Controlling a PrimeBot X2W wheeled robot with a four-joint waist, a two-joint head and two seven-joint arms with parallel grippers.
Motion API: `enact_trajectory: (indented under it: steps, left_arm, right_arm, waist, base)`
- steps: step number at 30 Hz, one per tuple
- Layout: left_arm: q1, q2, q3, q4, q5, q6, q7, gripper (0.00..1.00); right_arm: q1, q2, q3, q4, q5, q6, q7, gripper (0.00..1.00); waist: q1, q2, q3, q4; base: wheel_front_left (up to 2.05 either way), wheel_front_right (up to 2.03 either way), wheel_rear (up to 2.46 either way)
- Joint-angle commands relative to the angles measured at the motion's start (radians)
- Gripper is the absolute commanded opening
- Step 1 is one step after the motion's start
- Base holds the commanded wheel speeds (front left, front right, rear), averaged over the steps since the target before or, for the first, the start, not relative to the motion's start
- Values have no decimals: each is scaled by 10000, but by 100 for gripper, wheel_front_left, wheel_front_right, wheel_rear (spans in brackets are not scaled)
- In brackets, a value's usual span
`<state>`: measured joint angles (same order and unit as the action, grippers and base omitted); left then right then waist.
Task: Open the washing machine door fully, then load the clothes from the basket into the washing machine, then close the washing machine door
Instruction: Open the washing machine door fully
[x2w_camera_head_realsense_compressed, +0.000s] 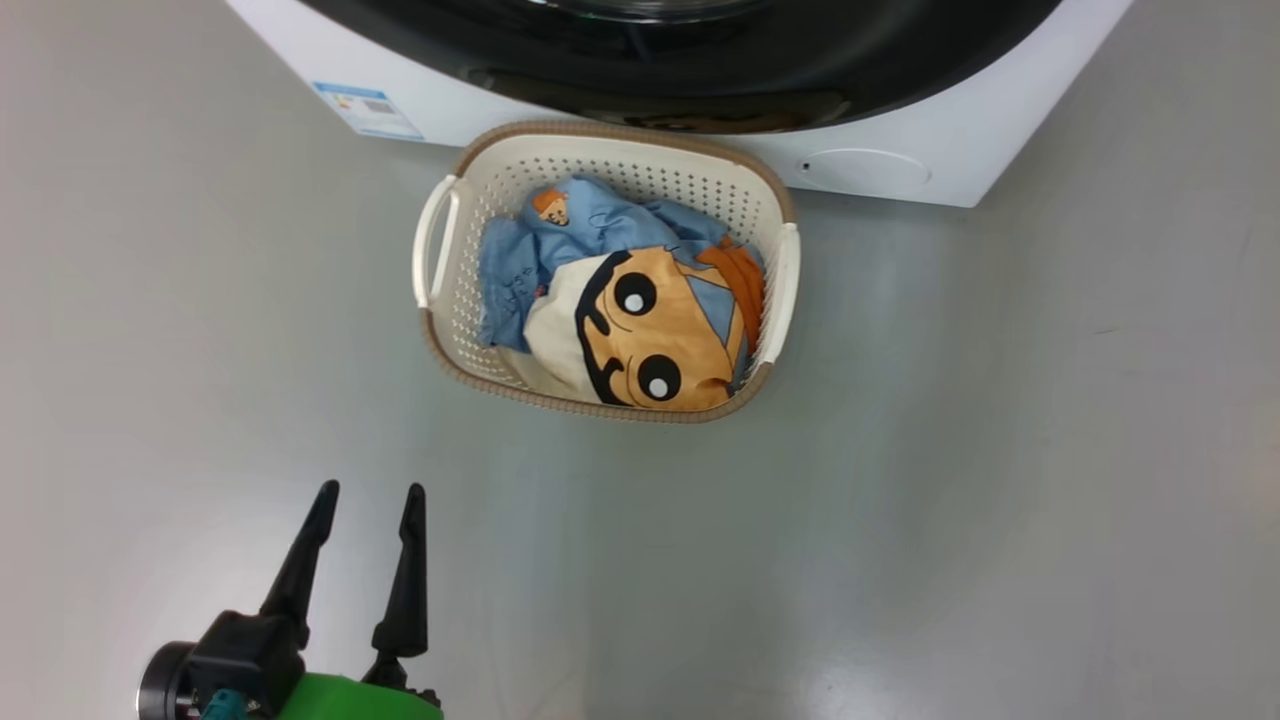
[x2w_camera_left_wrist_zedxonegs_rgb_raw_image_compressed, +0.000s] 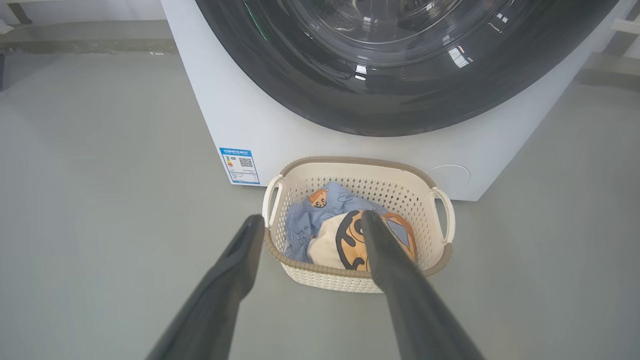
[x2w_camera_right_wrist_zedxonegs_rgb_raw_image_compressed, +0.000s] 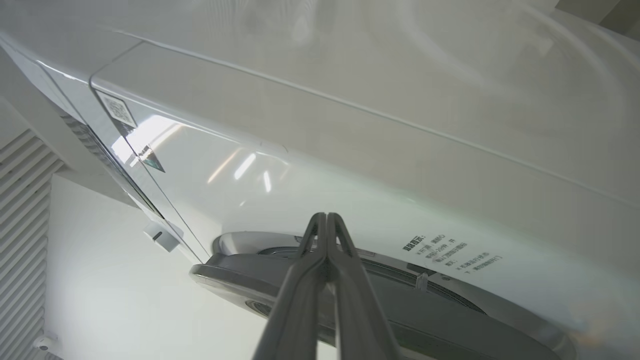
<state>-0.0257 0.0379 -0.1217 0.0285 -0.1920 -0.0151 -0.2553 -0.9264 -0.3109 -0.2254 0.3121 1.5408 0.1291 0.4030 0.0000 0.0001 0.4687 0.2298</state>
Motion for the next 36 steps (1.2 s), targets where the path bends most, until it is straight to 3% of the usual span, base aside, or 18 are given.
enact_trajectory:
  steps: [1, 19, 36]
  left_arm:
    - [-100, 123, 274, -261, -107, 94, -65, 100]
    - [-202, 123, 44, -483, -564, 512, -65, 100]
    - [157, 123, 282, -635, -663, 559, -65, 100]
  right_arm:
    - [-208, -29, 218, -321, -123, 16, -17, 0]
    - [-822, -417, 1487, -171, -101, 16, 107, 0]
    - [-1015, -553, 1999, -101, 121, 16, 182, 0]
  waist:
    - [0, -1, 103, 160]
    - [0, -1, 575, 649]
    - [0, -1, 796, 650]
  base:
    - [0, 0, 0]
    - [0, 0, 0]
    - [0, 0, 0]
